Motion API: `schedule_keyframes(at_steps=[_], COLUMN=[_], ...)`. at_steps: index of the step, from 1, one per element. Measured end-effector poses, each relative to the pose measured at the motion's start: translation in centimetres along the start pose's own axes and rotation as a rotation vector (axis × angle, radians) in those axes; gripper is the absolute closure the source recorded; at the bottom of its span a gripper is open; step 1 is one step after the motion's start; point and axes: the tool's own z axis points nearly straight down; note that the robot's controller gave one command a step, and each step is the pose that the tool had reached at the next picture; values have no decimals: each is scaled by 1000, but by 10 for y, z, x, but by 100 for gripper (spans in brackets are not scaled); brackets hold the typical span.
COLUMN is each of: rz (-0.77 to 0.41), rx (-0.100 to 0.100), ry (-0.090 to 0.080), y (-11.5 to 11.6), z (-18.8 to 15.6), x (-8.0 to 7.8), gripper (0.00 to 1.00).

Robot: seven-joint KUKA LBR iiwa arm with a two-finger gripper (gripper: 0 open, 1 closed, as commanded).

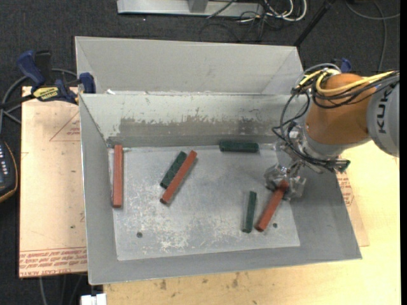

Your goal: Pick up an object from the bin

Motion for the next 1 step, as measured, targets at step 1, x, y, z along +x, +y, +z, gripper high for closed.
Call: schedule_keyframes(at_steps=[1], rz=[-6], rx=[14], ry=[5], y=[0], z=[-127], x=[-4], gripper=[100])
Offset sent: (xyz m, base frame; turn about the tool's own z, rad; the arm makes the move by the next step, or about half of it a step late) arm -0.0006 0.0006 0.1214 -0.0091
